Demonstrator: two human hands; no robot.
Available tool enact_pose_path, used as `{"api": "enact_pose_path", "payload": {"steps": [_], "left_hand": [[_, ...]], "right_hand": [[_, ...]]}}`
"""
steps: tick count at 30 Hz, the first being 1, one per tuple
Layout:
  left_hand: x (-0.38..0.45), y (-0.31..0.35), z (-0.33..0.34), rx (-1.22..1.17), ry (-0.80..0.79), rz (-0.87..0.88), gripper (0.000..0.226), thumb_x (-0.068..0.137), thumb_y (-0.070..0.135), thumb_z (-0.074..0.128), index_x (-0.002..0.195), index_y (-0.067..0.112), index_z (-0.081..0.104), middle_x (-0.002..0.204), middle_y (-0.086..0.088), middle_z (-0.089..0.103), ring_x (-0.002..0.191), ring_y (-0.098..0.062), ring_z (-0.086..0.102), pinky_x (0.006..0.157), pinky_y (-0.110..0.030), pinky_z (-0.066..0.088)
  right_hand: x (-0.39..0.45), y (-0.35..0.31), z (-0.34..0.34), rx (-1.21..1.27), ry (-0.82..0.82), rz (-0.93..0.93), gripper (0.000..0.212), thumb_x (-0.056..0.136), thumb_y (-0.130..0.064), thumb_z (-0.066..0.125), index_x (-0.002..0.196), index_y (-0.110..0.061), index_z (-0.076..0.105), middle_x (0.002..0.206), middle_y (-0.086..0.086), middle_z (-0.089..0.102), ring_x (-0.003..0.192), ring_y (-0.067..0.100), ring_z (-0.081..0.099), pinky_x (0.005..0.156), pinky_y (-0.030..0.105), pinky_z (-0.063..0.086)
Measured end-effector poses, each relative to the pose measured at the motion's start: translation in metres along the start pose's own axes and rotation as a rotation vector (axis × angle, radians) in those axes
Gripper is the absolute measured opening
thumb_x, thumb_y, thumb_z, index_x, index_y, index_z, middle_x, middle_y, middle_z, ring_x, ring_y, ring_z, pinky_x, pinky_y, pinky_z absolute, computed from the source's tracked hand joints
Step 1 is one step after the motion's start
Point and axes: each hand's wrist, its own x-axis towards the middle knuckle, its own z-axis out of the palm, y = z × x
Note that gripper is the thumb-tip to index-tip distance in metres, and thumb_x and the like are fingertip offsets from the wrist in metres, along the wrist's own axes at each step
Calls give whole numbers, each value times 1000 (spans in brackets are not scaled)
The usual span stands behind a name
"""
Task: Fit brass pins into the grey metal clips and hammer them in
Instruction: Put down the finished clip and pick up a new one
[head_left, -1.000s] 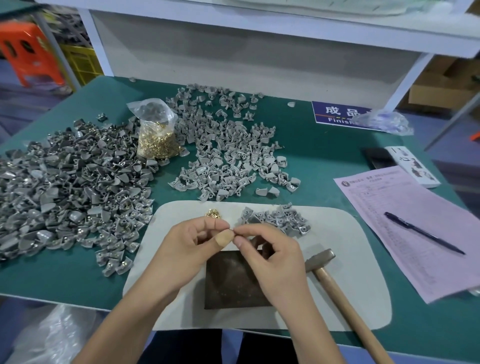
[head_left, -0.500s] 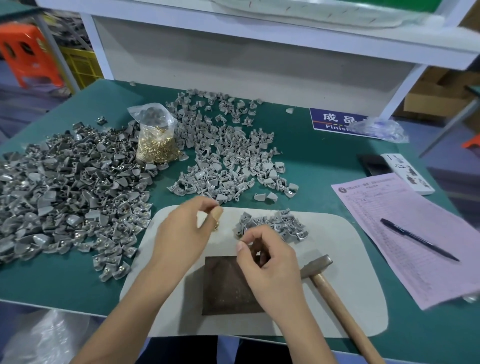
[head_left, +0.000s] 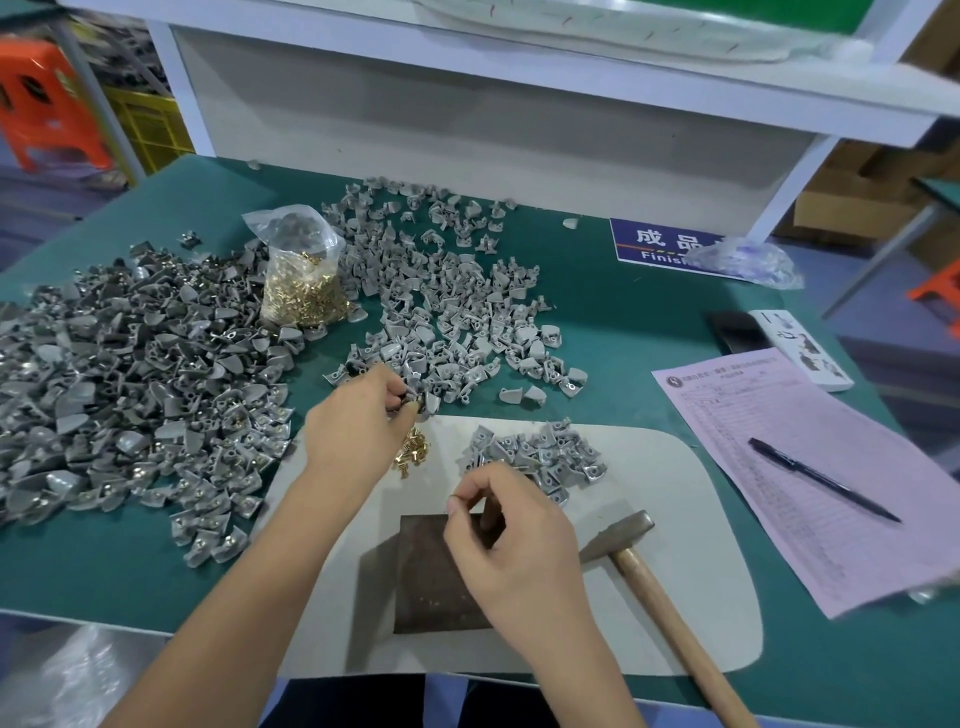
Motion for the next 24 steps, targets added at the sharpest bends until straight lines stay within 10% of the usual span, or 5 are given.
{"api": "enact_pose_path", "payload": {"steps": [18, 24], "left_hand": [[-10, -13, -1, 7, -11, 120, 16, 94, 34, 66, 111, 35, 66, 106, 11, 63, 107, -15, 59, 74, -36, 53], [-27, -2, -19, -233, -18, 120, 13, 92, 44, 67, 99, 39, 58, 91, 26, 64, 66, -3, 55, 58, -28, 45]], "right_hand": [[-1, 5, 5, -5, 11, 1, 4, 88, -34, 59, 88, -34, 55, 82, -15, 59, 77, 5, 58, 67, 16, 43], [-3, 6, 3, 55, 26, 10, 8, 90, -37, 57, 91, -35, 50, 76, -10, 56, 73, 13, 57, 63, 28, 44]]}}
